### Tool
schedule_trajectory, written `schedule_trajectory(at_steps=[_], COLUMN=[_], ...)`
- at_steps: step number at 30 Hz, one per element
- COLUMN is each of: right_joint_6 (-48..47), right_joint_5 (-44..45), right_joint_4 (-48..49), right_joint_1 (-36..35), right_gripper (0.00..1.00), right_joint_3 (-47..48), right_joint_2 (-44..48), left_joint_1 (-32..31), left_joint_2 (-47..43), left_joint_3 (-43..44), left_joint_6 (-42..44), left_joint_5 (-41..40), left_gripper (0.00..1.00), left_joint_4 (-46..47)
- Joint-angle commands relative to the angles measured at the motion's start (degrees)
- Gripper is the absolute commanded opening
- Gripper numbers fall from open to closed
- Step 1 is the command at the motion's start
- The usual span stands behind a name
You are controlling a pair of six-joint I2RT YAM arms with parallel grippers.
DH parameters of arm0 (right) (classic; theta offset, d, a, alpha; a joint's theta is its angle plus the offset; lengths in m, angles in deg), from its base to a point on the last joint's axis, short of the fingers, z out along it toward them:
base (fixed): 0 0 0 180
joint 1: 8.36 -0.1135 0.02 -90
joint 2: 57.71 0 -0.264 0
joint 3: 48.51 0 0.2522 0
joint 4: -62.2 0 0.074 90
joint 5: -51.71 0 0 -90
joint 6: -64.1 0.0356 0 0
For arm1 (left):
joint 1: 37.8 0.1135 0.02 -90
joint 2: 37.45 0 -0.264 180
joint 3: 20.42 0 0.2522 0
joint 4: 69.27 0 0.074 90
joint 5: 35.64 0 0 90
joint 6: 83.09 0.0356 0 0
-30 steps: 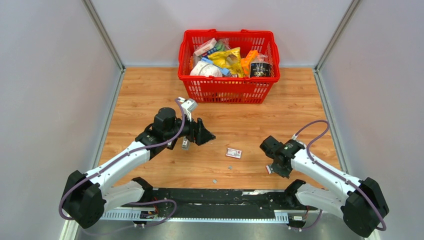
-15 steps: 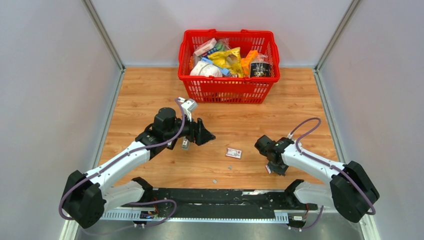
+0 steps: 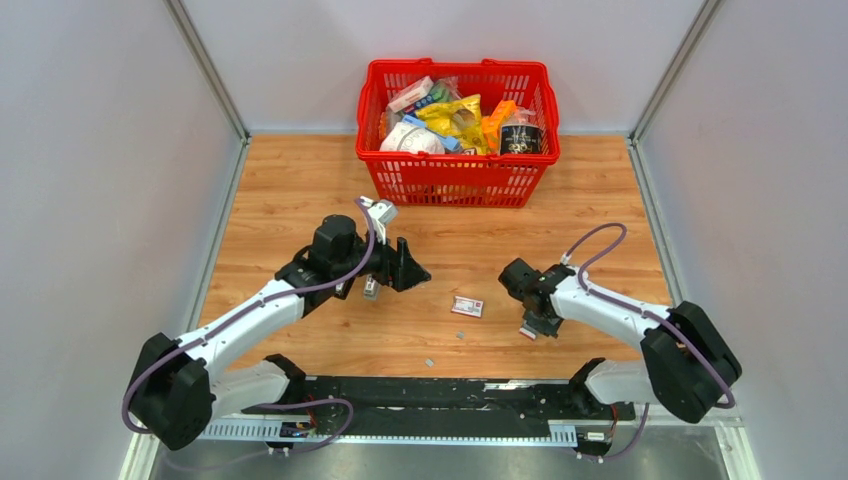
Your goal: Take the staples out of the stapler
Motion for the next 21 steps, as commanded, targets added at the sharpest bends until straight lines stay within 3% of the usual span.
schedule_trajectory(at_steps=[1,11,21], right_joint_6=[-1.66,-2.9,-0.97], right_joint_5=[0.0,-4.57,-6.94], right_joint_4=[5.82,10.22,9.43], right_joint_1=[-0.26,-1.14,-5.53], right_gripper=[0.0,0.0,0.0], right_joint_3=[4.56,5.01,1.23], right_joint_2=[-2.28,-6.24,-1.33], left_joint_1=[0.03,0.03,0.03], left_joint_2=[0.65,0.83,-0.05], left_joint_3=[1.37,1.73,1.9], left_joint_6=[1.21,1.47,0.77], left_joint_5=[-0.19,-0.98,-1.33], left_gripper=[0.9,0.9,0.9], left_joint_4=[0.42,-0.55,-0.55])
